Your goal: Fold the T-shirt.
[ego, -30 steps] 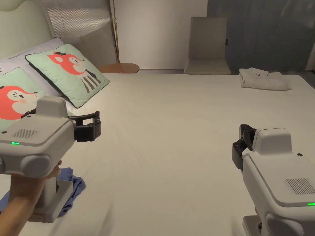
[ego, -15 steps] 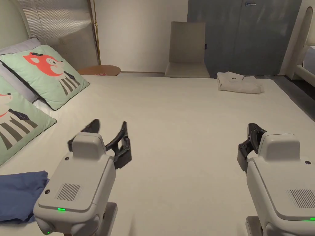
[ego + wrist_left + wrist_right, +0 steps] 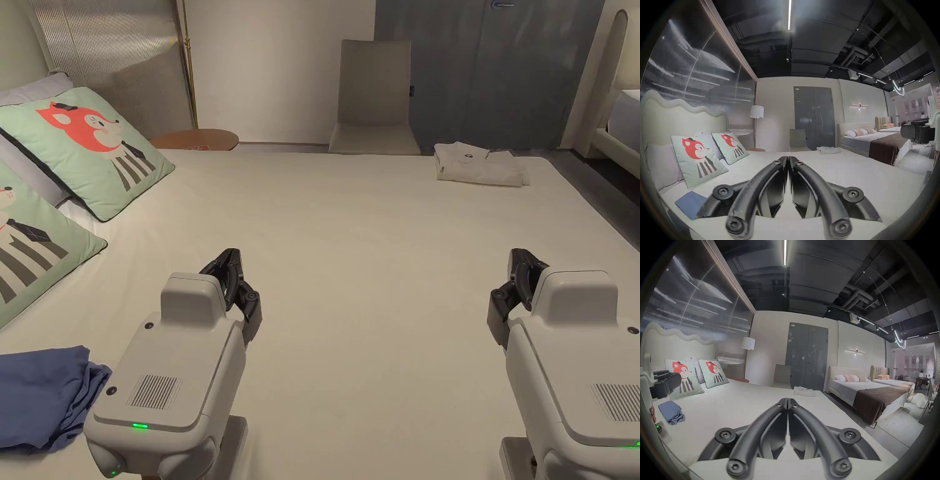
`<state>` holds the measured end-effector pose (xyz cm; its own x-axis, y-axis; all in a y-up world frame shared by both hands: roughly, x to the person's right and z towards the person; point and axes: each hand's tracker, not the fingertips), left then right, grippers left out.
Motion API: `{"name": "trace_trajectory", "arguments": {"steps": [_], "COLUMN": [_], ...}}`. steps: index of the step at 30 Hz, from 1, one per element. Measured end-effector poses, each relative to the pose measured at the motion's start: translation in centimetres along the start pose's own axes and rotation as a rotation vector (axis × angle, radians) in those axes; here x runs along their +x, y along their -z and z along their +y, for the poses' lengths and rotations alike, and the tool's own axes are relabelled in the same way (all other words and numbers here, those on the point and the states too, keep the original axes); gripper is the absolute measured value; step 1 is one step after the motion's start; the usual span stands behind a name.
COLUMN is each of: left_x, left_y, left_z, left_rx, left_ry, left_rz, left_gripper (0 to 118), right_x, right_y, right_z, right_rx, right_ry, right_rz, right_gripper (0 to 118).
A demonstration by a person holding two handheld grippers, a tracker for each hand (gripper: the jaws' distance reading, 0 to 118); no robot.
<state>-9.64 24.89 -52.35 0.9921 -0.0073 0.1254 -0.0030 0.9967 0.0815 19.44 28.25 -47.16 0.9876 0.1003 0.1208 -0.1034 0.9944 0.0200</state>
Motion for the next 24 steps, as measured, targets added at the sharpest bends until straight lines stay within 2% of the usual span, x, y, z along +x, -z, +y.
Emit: {"name": "trace_trajectory", "arguments": {"steps": [24], "left_x": [-0.78], "left_y": [-0.07], "left_z": [0.14], "left_rx": [0.001], "left_ry": [-0.008], "left_rz": [0.022], "left_gripper": [0], "right_x": [-0.13], "right_y": [0.28], "right_z": [0.19], "right_rx": [0.009], "right_ry": [0.000], "right_rz": [0.007], "right_gripper": [1]}}
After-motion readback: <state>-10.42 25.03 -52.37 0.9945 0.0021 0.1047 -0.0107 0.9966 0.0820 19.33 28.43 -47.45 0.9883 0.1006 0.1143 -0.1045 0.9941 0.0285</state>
